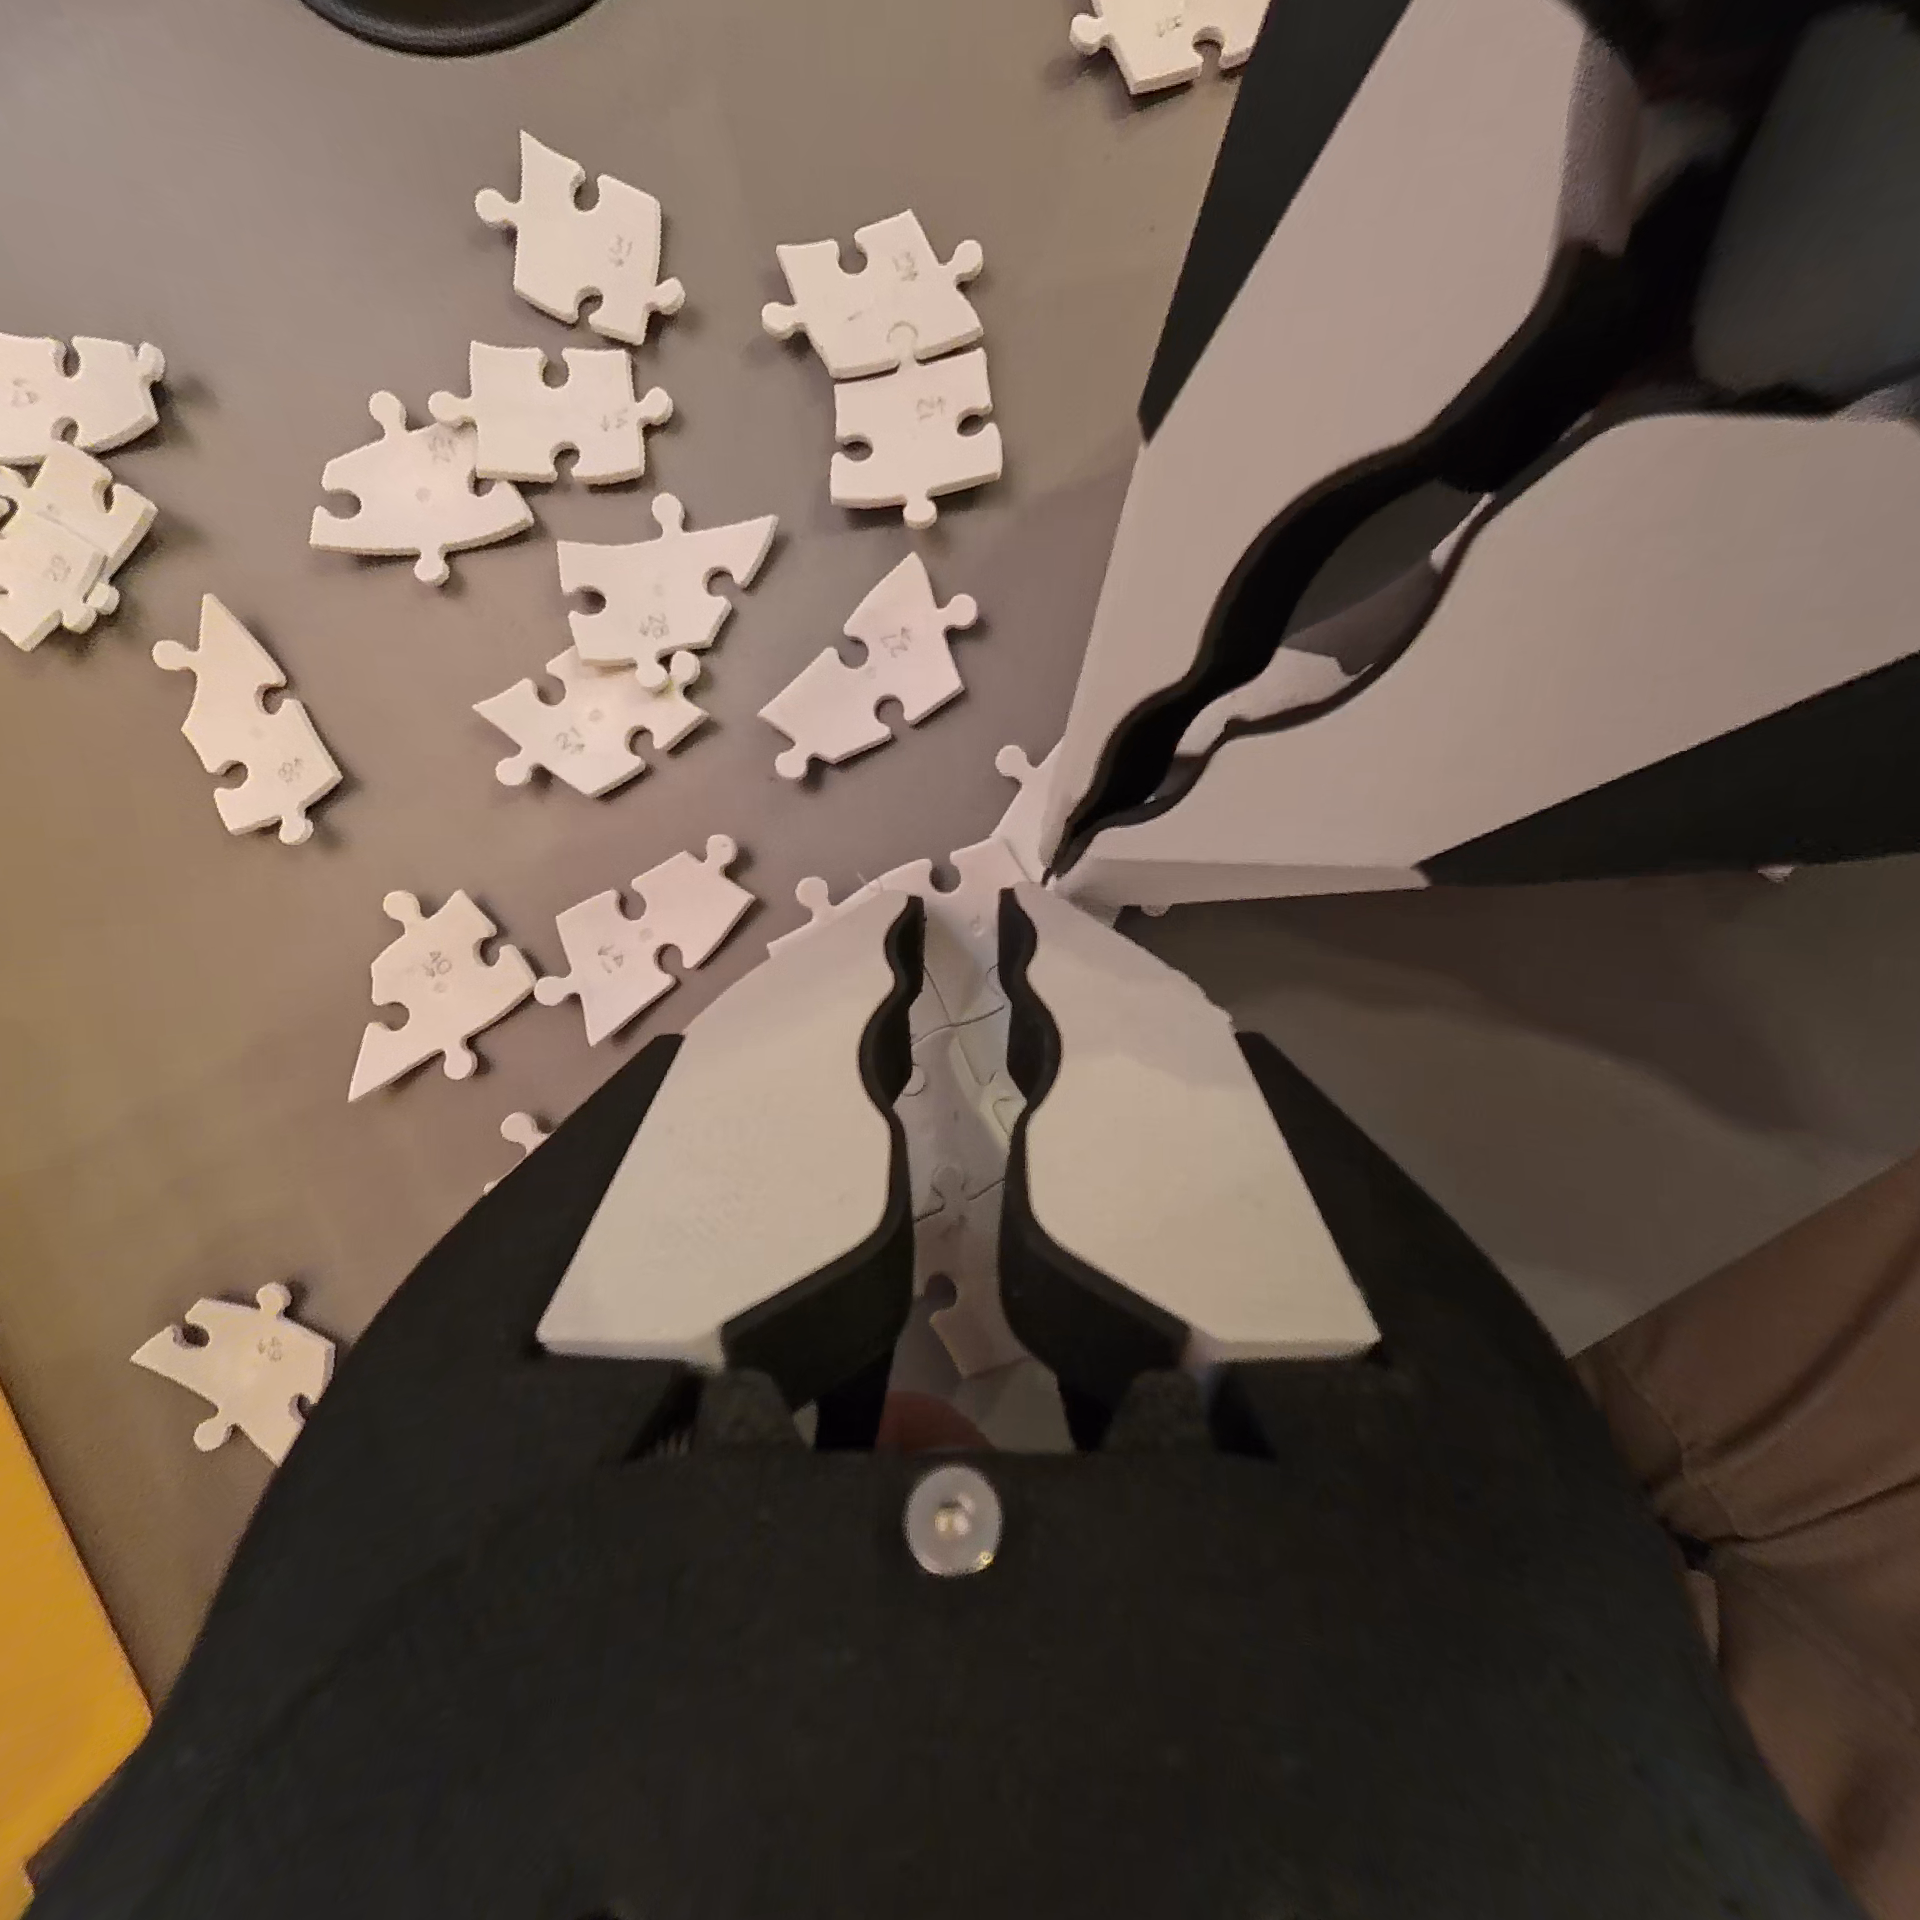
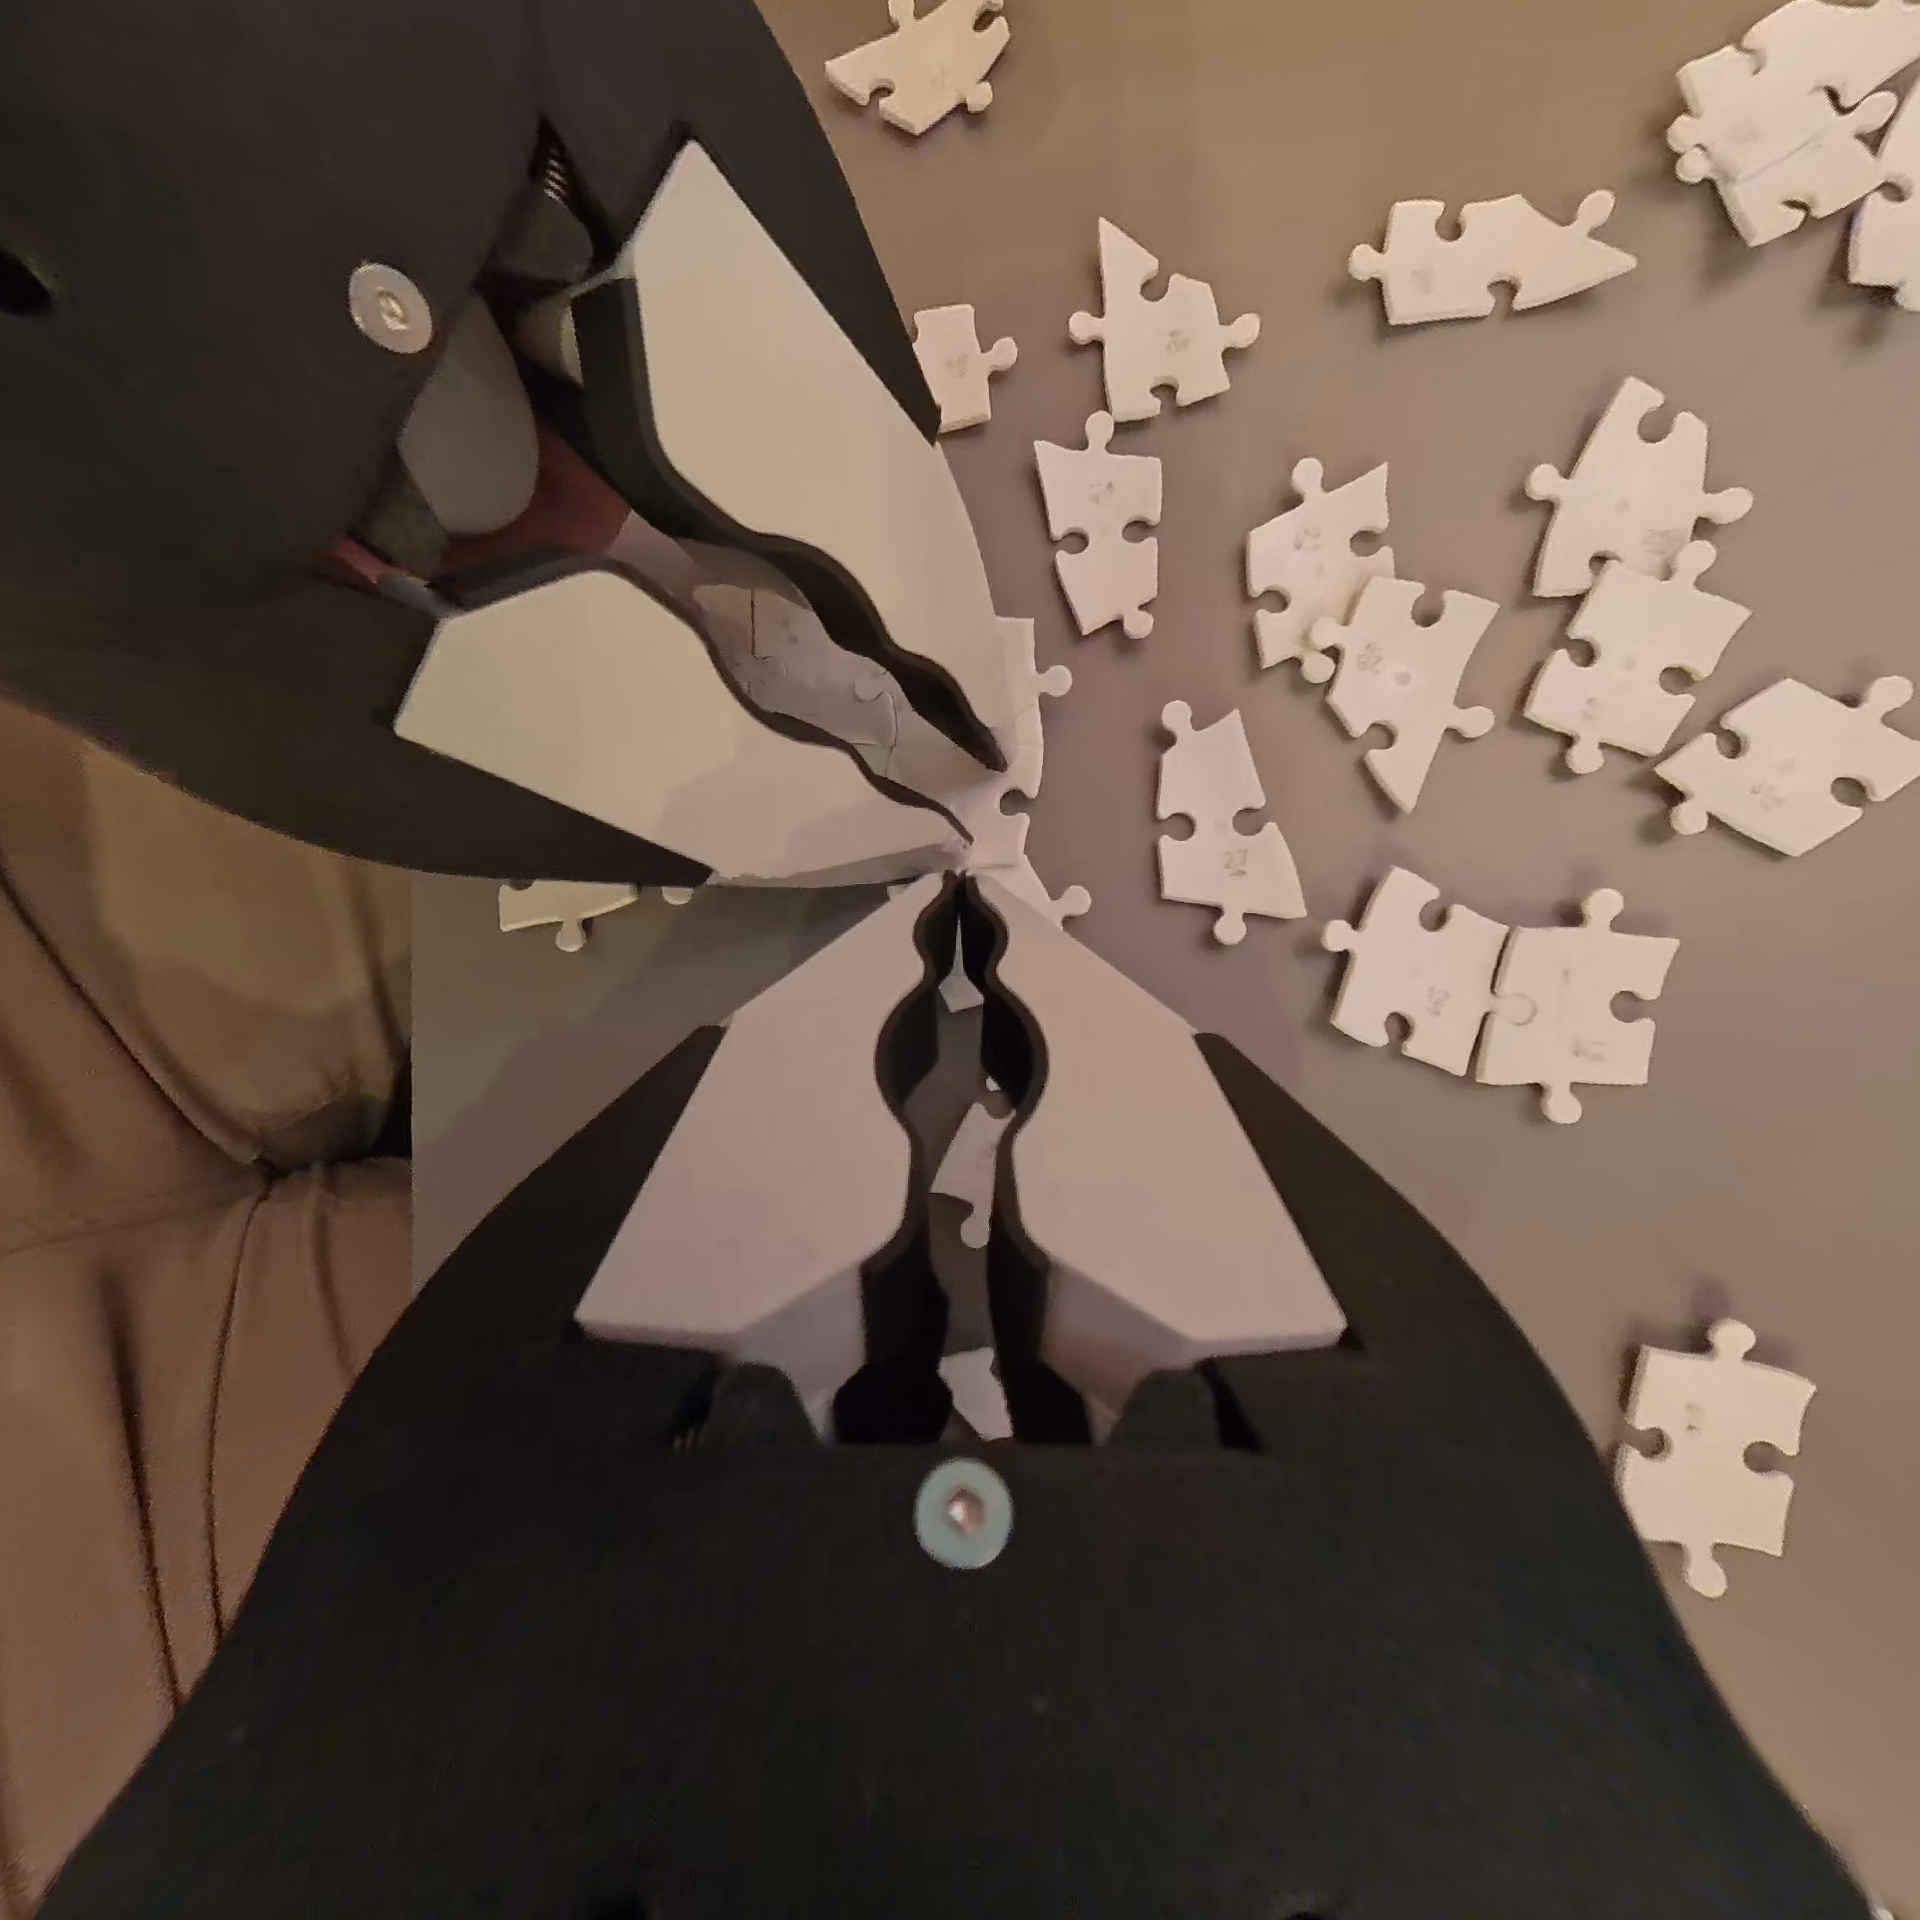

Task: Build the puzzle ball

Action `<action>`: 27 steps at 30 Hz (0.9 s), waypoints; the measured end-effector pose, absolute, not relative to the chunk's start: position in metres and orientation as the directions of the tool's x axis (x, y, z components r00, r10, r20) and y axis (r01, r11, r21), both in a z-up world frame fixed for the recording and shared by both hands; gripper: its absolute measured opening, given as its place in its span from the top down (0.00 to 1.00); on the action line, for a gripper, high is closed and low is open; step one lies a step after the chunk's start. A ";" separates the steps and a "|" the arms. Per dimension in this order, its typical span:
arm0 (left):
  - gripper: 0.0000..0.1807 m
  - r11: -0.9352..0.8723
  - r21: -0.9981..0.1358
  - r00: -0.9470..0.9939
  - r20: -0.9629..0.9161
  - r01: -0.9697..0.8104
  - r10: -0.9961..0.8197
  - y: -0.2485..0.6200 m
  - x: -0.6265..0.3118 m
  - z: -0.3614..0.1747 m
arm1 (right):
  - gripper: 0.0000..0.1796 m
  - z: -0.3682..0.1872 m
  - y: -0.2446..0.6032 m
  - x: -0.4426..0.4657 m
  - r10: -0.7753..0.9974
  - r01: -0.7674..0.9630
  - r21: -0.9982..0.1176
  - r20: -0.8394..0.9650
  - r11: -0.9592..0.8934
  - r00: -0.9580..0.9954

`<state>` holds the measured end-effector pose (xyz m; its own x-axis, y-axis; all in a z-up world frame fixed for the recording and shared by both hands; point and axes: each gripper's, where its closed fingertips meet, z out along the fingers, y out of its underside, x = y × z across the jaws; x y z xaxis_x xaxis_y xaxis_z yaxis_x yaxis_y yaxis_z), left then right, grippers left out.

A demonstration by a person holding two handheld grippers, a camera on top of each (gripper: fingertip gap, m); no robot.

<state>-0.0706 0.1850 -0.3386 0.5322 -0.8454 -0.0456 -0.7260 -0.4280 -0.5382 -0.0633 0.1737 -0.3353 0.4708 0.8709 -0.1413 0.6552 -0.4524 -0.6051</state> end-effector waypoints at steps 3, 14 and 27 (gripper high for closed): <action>0.92 -0.427 -0.539 0.533 -0.048 -0.726 -0.845 0.185 -0.070 -0.339 | 1.00 -0.336 0.174 -0.064 0.873 0.657 -0.605 -0.140 -0.450 0.468; 0.86 -0.417 -0.566 0.539 -0.058 -0.711 -0.840 0.191 -0.075 -0.323 | 1.00 -0.338 0.175 -0.061 0.865 0.638 -0.613 -0.161 -0.465 0.475; 0.84 -0.531 -0.579 0.577 0.124 -0.619 -0.808 0.195 -0.088 -0.321 | 1.00 -0.339 0.175 -0.061 0.892 0.692 -0.601 -0.084 -0.401 0.444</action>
<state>-0.0883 0.1951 -0.3209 0.5766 -0.8075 0.1244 -0.6189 -0.5310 -0.5788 -0.0610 0.1745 -0.3385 0.4437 0.8922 -0.0843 0.6915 -0.4007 -0.6010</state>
